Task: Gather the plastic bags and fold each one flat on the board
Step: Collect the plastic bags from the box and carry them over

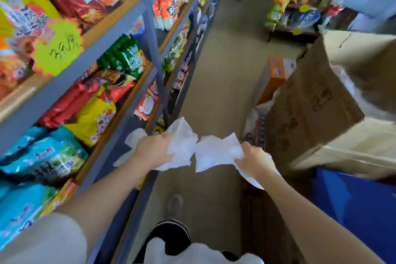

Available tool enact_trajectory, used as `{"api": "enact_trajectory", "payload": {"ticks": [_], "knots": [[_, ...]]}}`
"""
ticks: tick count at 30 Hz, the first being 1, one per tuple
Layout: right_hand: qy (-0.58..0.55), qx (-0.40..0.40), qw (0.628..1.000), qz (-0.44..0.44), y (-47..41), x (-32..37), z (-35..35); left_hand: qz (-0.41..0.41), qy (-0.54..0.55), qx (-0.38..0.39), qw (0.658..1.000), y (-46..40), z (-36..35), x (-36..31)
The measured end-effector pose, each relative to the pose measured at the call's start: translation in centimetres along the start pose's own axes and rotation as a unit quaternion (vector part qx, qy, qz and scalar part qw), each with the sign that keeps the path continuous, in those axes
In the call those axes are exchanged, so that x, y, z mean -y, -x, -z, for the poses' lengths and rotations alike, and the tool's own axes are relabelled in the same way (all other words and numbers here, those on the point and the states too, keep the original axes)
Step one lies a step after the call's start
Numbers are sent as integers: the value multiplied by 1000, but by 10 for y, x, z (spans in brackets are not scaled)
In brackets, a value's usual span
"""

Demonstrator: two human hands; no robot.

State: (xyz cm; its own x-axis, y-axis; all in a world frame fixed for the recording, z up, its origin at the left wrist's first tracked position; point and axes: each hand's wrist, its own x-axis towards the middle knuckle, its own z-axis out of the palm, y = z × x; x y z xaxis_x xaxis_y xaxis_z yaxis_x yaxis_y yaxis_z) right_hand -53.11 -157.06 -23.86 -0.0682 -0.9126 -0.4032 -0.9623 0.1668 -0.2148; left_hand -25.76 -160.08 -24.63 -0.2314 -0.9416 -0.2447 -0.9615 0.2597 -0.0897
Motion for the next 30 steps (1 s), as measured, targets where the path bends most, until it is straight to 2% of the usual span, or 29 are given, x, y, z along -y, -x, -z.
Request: {"api": "enact_trajectory", "payload": {"ticks": [3,6,10,12,17,19,23,30], "knots": [[9,0,999,-30,-84,7,24,-15,8,-9,1000,-98,14,19],[-73,-15,991,-113,-163,15,58,-46,28,-11,998,-186,48,34],[-89,-78,986,-114,-256,17,129,-104,51,-46,992,-316,95,37],[-117,-113,978,-133,-298,0,160,-119,68,-55,989,-378,115,27],[-234,-207,926,-210,-422,-74,217,-147,50,-54,986,-535,158,-26],[-265,-211,914,-225,-470,-98,239,-150,42,-47,987,-594,175,-46],[-218,-219,918,-250,-558,-139,286,-170,23,-30,985,-691,221,-83],[-301,-211,884,-290,-685,-185,363,-159,73,-65,982,-854,280,-109]]}}
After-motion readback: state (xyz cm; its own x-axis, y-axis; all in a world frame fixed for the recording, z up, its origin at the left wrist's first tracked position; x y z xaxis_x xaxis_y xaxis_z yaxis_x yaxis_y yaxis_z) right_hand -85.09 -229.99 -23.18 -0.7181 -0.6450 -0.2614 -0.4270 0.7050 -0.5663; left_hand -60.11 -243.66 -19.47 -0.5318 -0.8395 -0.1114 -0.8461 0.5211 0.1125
